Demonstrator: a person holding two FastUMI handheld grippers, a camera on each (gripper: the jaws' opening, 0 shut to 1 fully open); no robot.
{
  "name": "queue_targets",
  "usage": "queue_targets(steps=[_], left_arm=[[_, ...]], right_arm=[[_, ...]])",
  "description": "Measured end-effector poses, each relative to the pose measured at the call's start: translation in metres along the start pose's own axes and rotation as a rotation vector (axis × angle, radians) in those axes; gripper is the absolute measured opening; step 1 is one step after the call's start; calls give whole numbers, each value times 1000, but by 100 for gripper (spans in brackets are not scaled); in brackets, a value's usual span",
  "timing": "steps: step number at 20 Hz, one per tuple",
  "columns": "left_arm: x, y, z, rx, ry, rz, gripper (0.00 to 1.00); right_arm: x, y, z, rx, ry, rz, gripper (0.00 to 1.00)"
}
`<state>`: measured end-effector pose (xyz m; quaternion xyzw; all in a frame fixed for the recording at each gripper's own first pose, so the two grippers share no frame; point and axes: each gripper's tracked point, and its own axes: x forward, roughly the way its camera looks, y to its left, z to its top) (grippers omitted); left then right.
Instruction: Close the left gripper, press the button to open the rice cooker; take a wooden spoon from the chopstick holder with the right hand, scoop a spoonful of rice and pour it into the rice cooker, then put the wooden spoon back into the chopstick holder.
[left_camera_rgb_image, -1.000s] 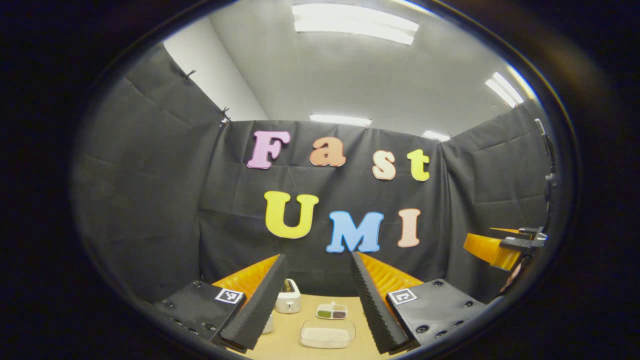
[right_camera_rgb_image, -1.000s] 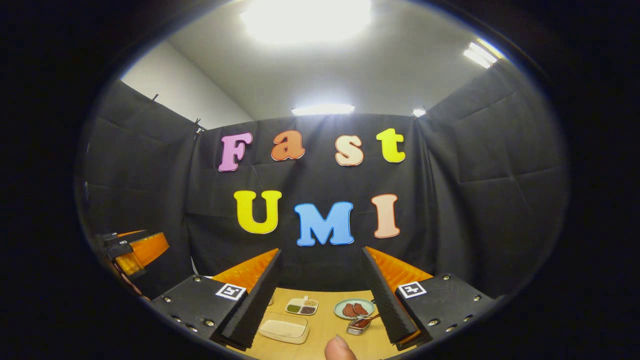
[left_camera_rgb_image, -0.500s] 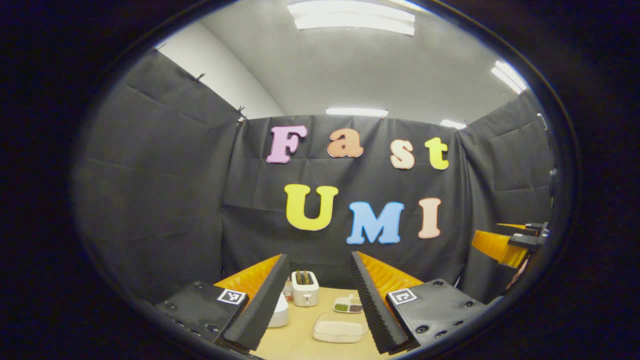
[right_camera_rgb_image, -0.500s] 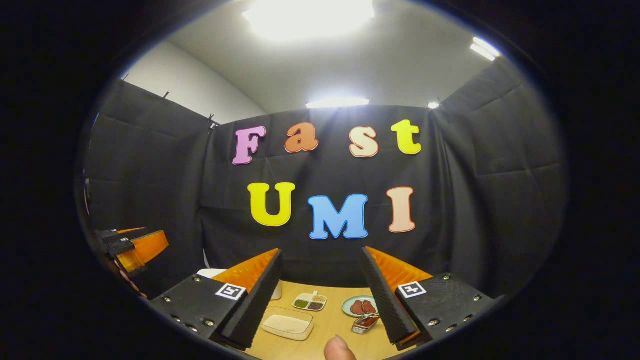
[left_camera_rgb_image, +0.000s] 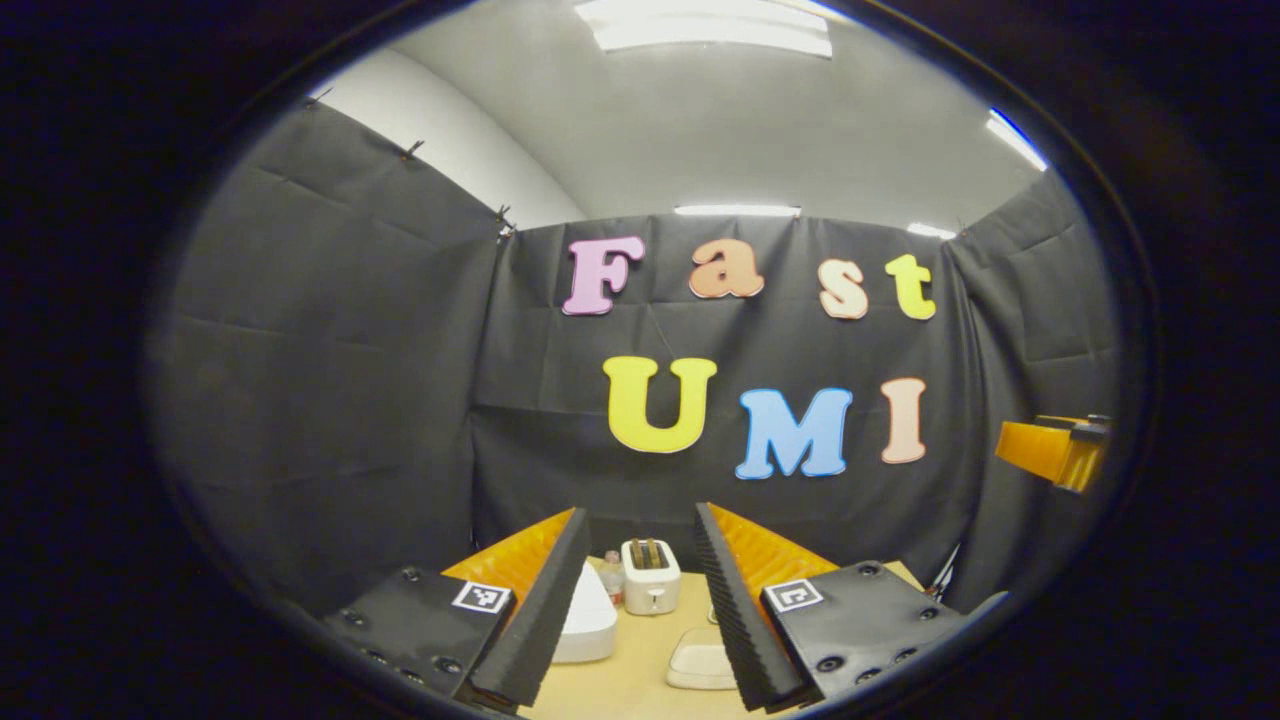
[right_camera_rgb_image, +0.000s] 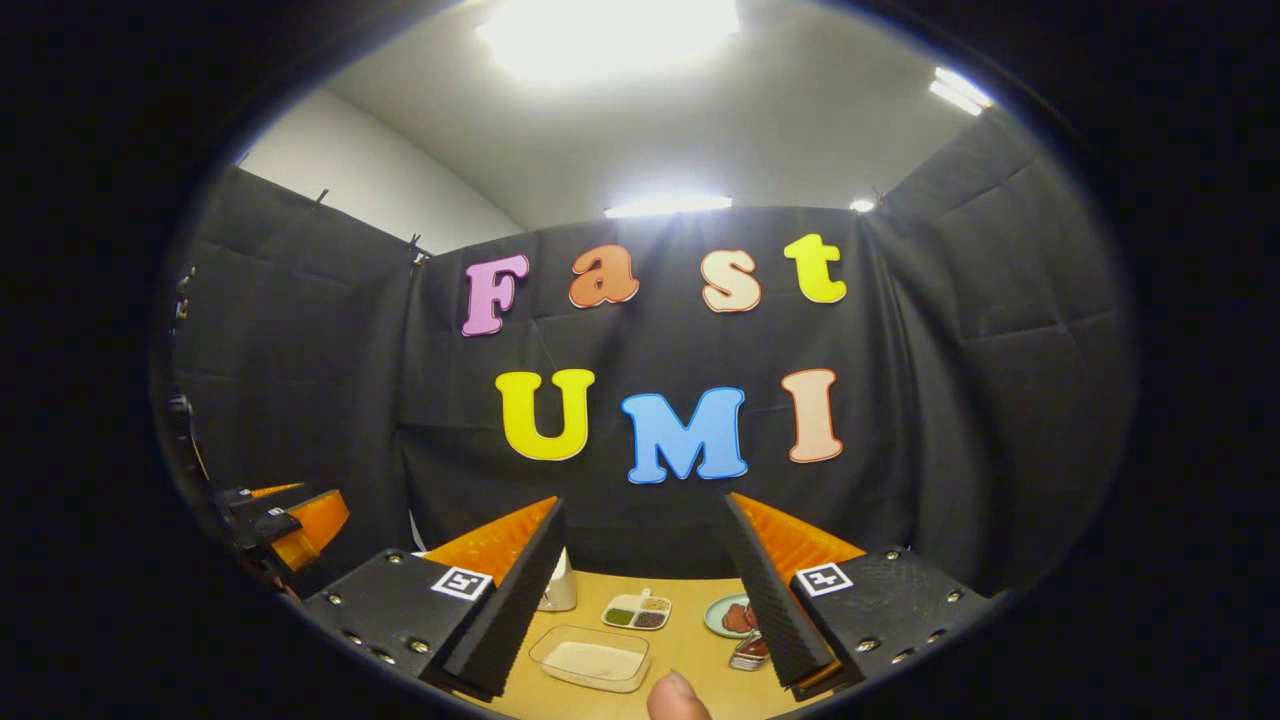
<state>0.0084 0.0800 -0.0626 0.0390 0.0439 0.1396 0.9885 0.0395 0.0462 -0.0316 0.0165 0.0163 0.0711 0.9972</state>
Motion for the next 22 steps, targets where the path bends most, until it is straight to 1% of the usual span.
queue_targets(steps=[1,3,4,6,7,8,10,11,14,16,20,22], left_arm=[[11,10,-4,4,4,6,75],[35,27,-19,24,11,11,75],[49,38,-30,43,20,15,63],[78,55,-51,84,42,30,50],[91,68,-63,100,60,52,44],[105,76,-79,107,81,66,38],[129,83,-111,95,133,62,25],[143,89,-131,87,170,67,22],[176,113,-199,56,303,114,10],[191,123,-230,45,337,140,9],[227,140,-291,53,420,189,8],[240,147,-320,31,474,205,9]], right_arm=[[6,4,2,-12,-7,-19,94],[15,19,-1,-19,-9,-37,95],[18,30,-2,-16,-6,-36,95],[24,43,-4,-28,-5,-52,95],[27,48,-8,-42,8,-62,95],[29,56,-10,-58,15,-62,95],[34,60,-11,-92,17,-89,97],[36,61,-12,-99,22,-102,95],[43,70,-22,-115,58,-120,94],[50,73,-28,-133,84,-129,95],[58,78,-41,-182,137,-141,95],[62,78,-47,-204,156,-148,95]])
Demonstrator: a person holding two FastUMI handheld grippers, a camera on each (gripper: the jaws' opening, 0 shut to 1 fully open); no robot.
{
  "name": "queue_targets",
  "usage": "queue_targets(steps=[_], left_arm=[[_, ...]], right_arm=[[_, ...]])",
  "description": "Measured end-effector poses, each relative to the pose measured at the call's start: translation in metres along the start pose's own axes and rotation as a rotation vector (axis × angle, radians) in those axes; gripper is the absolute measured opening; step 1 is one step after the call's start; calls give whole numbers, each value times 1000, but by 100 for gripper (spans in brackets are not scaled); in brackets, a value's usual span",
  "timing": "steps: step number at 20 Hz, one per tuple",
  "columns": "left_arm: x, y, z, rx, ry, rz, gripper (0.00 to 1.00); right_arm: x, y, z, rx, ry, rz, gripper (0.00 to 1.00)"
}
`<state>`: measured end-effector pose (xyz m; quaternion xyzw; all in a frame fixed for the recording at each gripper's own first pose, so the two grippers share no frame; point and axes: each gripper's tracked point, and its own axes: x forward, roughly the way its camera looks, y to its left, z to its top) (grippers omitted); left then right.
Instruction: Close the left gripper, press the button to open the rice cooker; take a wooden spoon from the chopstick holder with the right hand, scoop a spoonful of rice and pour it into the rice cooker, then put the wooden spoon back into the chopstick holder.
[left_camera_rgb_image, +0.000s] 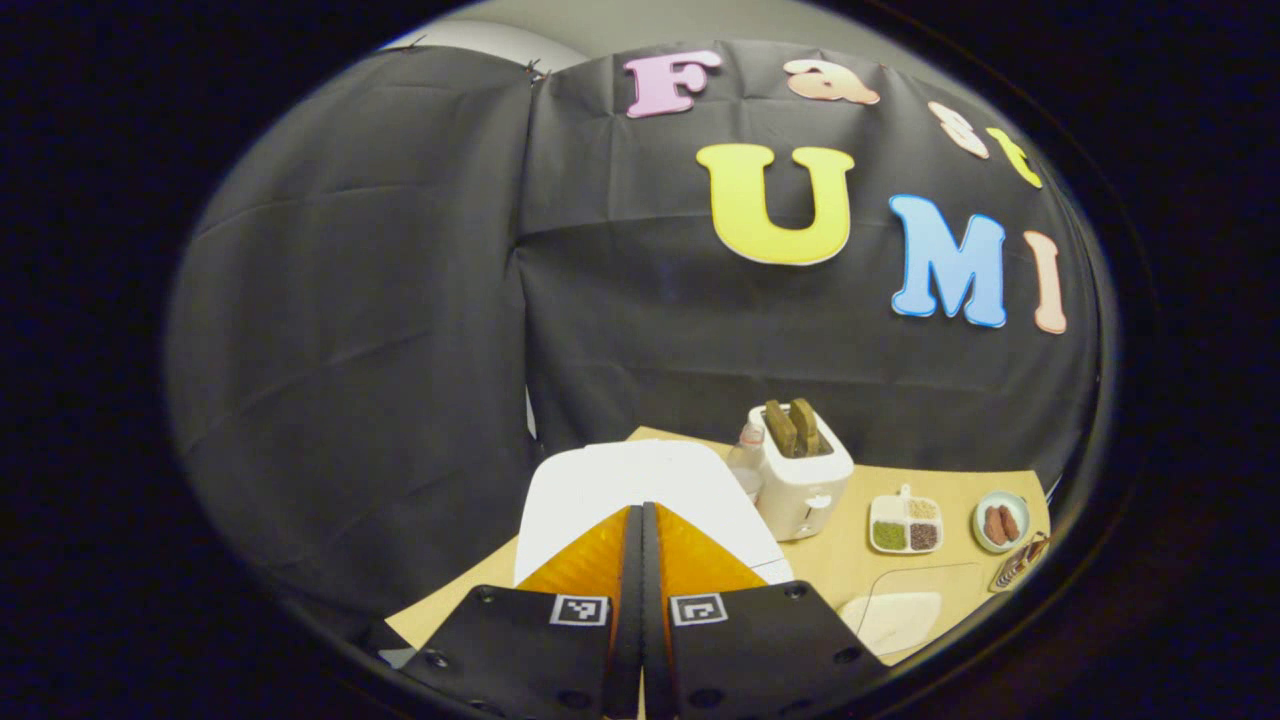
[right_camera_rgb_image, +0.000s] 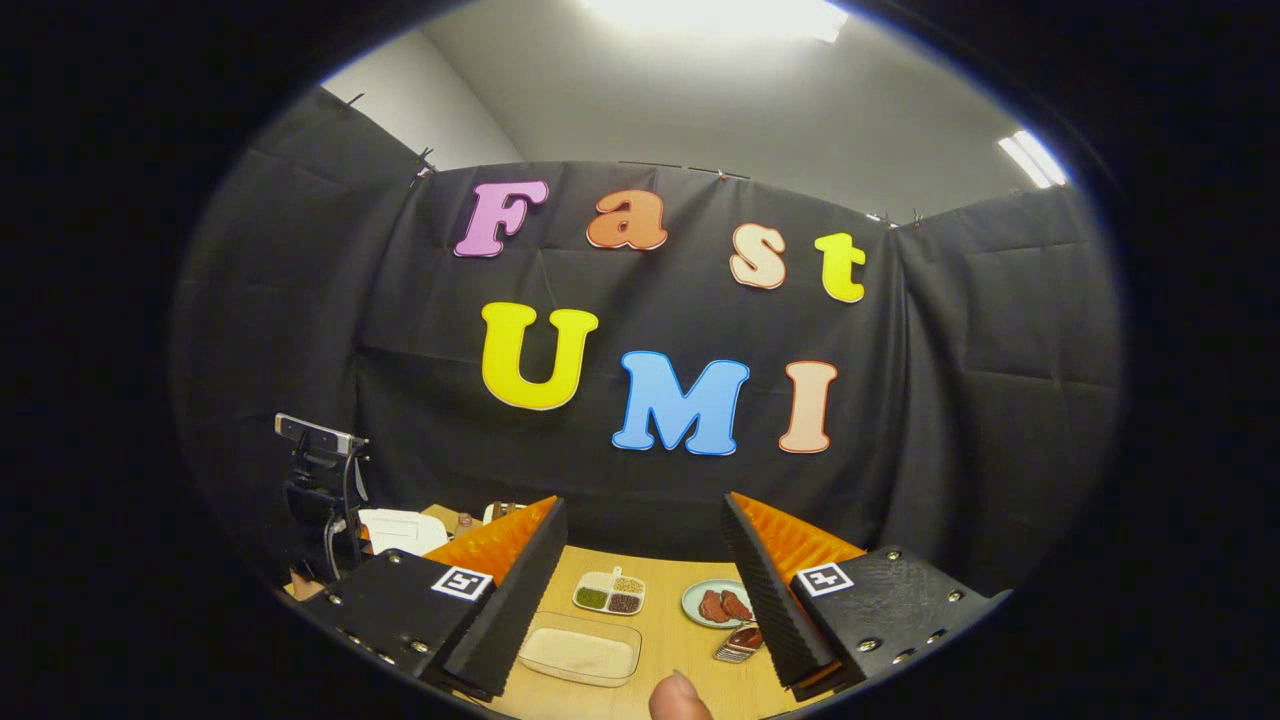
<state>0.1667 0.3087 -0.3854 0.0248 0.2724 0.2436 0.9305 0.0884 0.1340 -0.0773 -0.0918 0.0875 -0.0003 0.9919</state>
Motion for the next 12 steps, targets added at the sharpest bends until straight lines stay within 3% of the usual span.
queue_targets(steps=[5,12], left_arm=[[43,1,-46,14,126,27,10],[57,-6,-83,47,227,-1,9]], right_arm=[[7,8,-10,-24,36,-1,95],[12,20,-9,-38,45,17,95]])
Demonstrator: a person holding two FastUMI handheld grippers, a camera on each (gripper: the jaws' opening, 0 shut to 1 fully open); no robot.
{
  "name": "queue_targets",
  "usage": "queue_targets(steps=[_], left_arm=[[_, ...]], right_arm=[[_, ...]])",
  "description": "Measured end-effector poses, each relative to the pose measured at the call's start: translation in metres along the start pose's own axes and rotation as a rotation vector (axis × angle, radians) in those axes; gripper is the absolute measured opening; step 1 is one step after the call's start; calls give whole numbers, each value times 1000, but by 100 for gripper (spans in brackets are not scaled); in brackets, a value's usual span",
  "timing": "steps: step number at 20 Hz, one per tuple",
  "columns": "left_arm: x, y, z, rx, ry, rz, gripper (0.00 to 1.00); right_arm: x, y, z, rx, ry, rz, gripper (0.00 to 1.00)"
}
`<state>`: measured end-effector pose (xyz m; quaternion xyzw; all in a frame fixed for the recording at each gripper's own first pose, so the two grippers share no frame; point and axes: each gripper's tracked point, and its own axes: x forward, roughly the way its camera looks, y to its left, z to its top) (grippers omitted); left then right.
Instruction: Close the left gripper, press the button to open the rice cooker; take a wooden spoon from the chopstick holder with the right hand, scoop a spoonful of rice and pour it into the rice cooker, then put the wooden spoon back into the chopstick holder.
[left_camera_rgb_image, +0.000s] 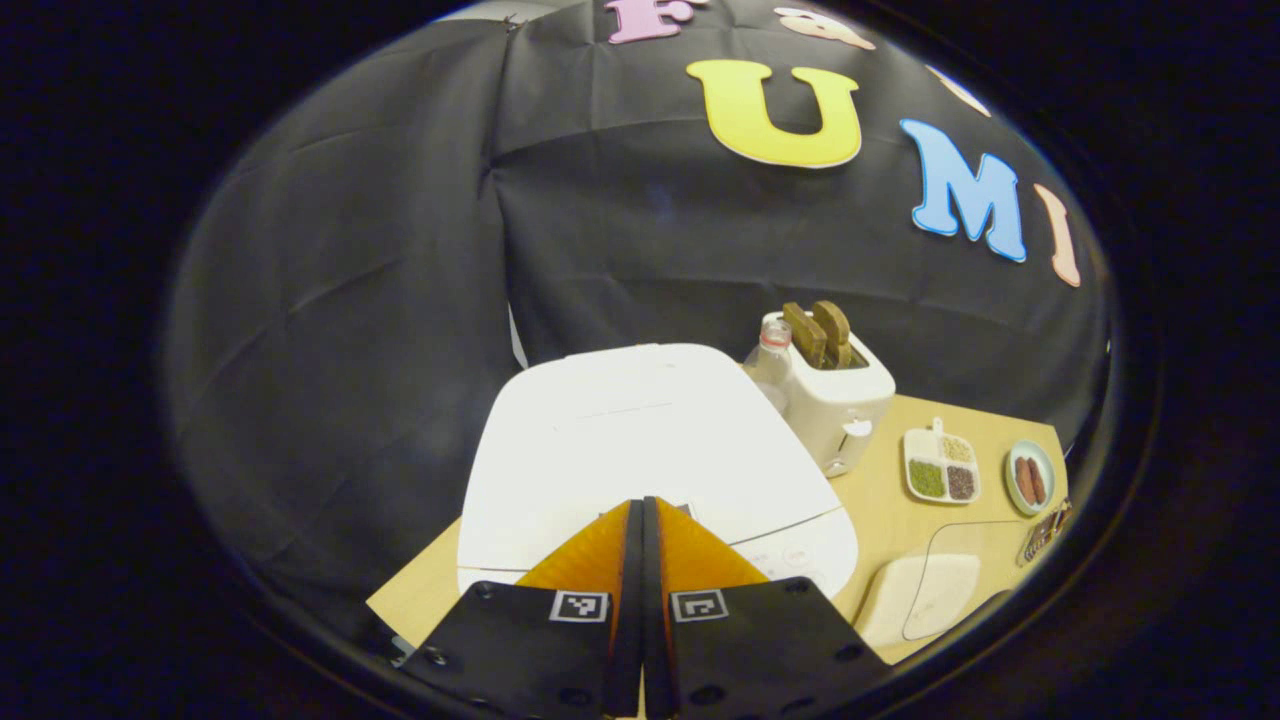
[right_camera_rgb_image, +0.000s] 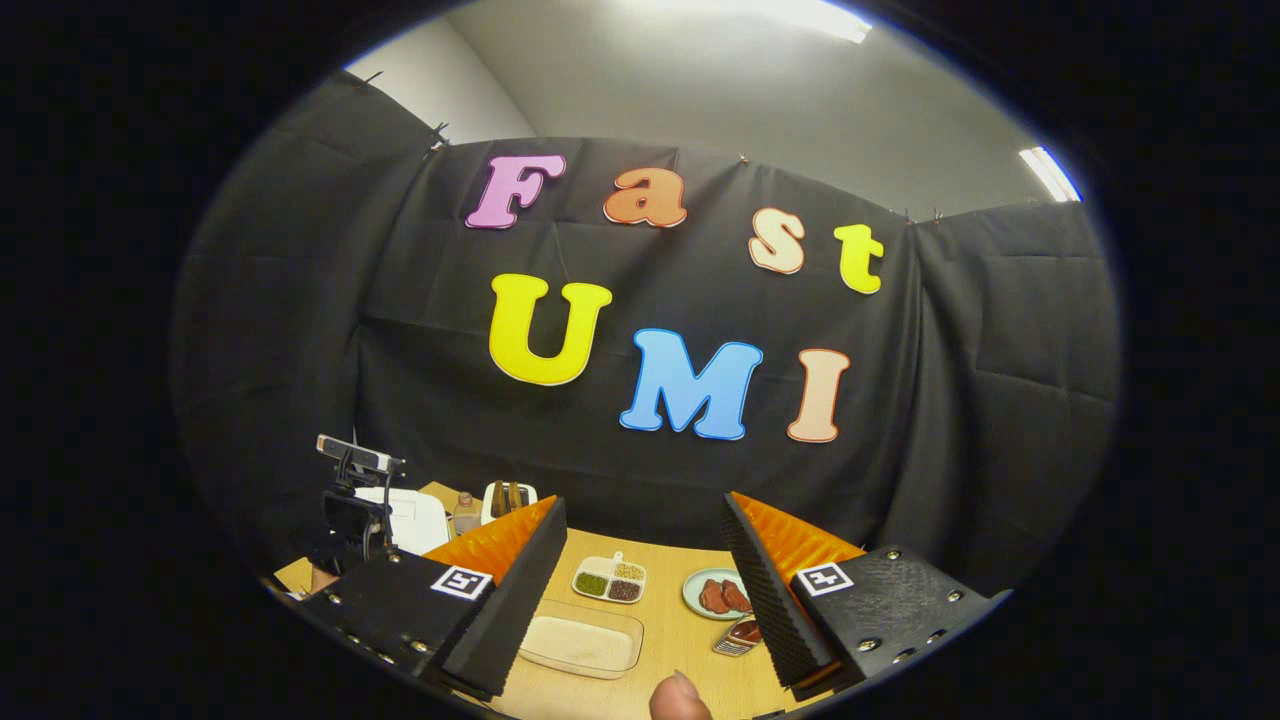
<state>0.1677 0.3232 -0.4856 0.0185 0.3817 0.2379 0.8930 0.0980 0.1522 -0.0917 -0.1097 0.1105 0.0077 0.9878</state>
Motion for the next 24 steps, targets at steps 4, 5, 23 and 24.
queue_targets(steps=[4,5,23,24], left_arm=[[2,0,6,19,-27,-4,10],[2,0,5,17,-12,-6,10],[-91,5,102,-68,-391,-54,9],[-102,5,100,-61,-406,-58,8]], right_arm=[[-3,-1,0,7,2,1,95],[-3,-1,0,12,4,2,95],[-32,-26,-7,39,-13,-15,95],[-34,-27,-8,40,-15,-12,95]])
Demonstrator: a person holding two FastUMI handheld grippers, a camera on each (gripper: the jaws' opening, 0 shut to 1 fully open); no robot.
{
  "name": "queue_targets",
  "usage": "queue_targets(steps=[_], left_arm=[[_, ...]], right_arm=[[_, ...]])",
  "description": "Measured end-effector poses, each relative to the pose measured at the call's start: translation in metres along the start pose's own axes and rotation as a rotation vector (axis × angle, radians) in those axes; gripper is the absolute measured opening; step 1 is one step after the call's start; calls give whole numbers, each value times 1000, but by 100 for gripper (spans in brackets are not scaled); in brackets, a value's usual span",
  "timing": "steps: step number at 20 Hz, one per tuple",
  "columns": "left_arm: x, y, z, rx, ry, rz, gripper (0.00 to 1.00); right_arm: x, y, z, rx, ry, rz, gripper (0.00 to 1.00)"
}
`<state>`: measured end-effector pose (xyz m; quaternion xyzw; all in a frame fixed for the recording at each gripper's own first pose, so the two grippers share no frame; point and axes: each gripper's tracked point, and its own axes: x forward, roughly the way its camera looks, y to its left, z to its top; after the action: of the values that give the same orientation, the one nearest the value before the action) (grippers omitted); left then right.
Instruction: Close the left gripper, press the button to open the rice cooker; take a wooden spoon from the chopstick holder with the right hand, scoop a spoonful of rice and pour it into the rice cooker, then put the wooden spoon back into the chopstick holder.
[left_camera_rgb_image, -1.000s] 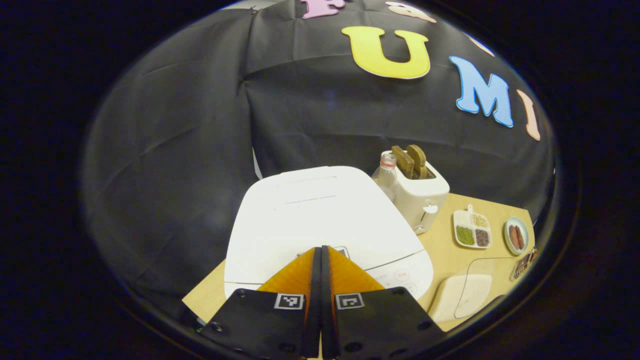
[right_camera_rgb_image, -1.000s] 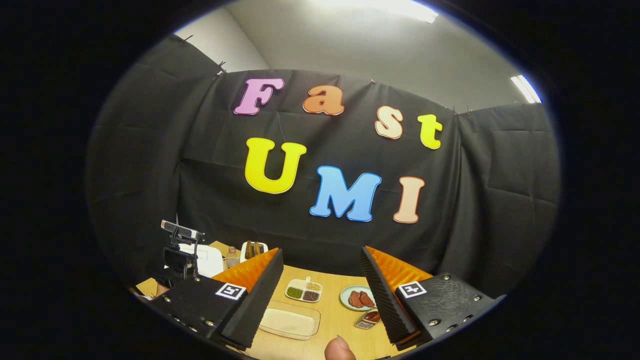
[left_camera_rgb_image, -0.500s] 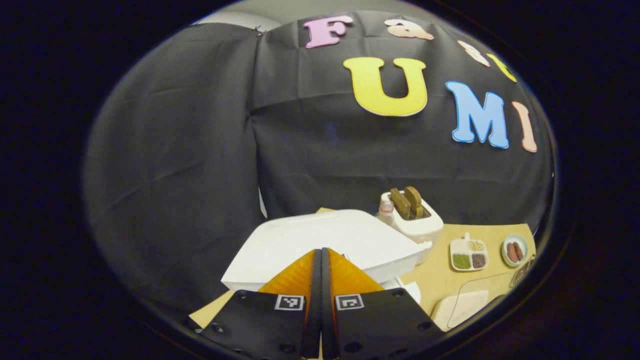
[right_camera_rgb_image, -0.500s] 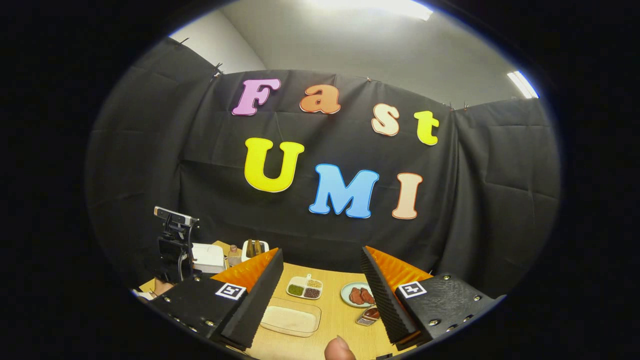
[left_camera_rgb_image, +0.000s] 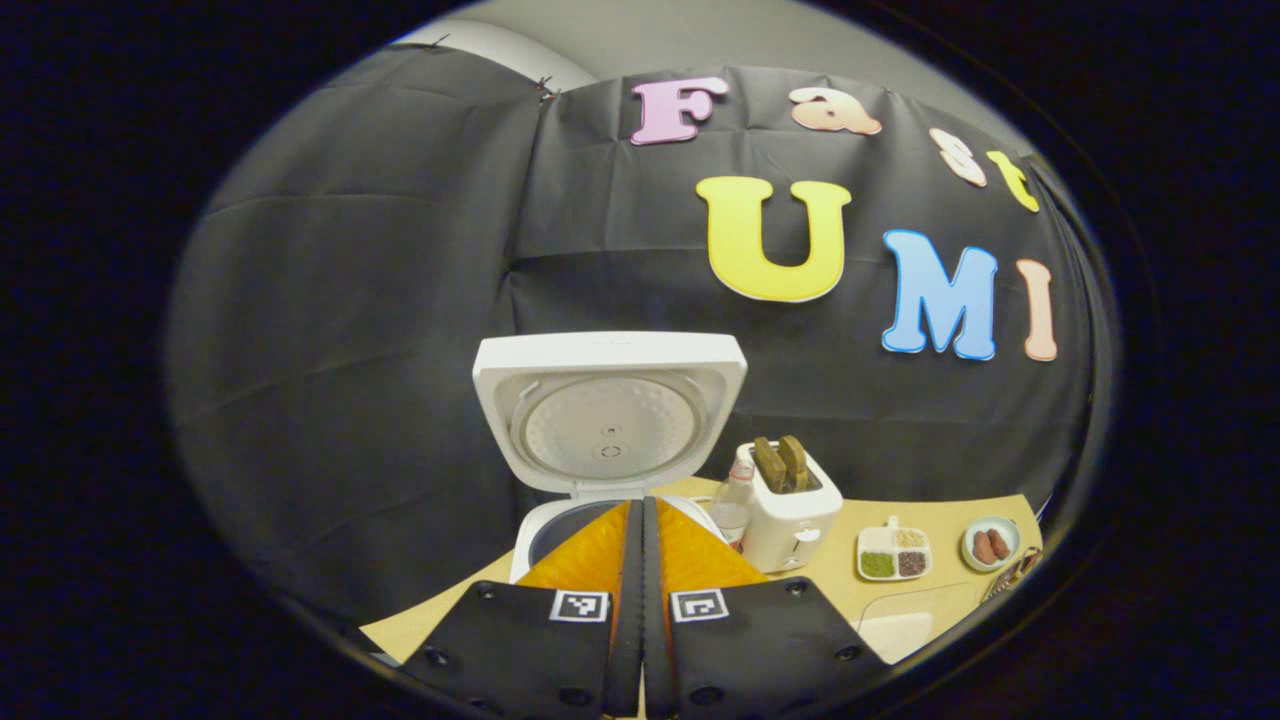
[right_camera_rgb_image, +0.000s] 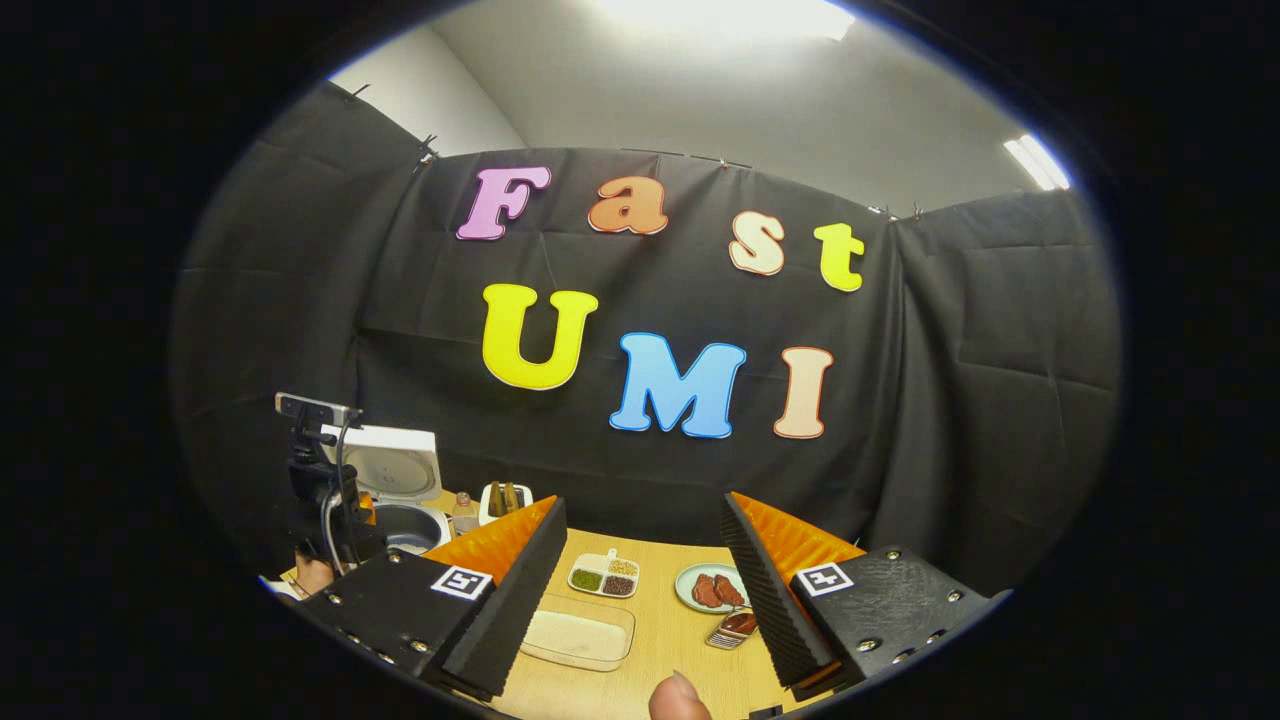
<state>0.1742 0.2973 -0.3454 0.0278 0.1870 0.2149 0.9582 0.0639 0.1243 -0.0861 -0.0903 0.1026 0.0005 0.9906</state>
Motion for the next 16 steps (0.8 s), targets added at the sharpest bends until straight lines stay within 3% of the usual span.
queue_targets(steps=[6,14,15,16], left_arm=[[-66,-2,17,4,-53,-6,9],[-184,-26,75,-11,-157,20,7],[-200,-32,79,-14,-161,18,11],[-216,-38,82,-12,-165,17,7]], right_arm=[[-14,-20,-3,31,-23,30,95],[-26,-105,-11,100,-84,53,95],[-26,-116,-13,104,-98,58,94],[-27,-124,-18,116,-105,72,94]])
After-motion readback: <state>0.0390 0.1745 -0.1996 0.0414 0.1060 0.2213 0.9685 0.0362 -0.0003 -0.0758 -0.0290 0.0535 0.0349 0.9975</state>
